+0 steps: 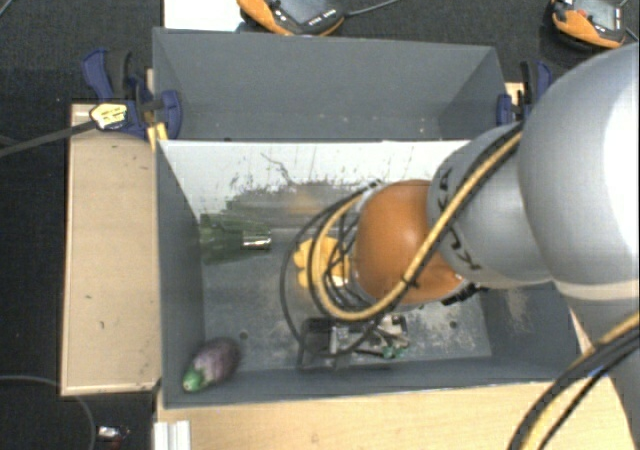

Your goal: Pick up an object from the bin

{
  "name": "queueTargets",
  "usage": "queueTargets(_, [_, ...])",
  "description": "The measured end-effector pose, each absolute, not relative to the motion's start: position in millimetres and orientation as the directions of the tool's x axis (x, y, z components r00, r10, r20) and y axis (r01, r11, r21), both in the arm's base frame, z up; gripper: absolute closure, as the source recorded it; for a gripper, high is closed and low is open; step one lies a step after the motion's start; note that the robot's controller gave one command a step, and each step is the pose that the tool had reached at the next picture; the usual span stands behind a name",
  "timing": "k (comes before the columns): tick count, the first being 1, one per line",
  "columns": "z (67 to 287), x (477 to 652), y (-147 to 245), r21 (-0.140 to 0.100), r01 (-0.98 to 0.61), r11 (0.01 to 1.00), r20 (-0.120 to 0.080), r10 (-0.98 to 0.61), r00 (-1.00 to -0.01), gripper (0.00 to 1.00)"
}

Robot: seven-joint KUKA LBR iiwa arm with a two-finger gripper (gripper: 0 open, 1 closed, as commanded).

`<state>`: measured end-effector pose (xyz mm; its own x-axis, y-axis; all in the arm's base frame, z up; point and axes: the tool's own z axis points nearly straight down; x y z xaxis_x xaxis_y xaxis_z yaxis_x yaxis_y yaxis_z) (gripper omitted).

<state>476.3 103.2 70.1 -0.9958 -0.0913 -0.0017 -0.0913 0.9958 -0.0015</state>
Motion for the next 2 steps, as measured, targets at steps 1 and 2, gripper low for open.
queueTargets(1, [70.4,476.3,103.2,-0.001,-0.091,0.996,-0.002,-0.091,-0.996,1.0])
queueTargets(2, [113.3,476.1,103.3,-0.001,-0.092,0.996,-0.001,-0.092,-0.996,1.0])
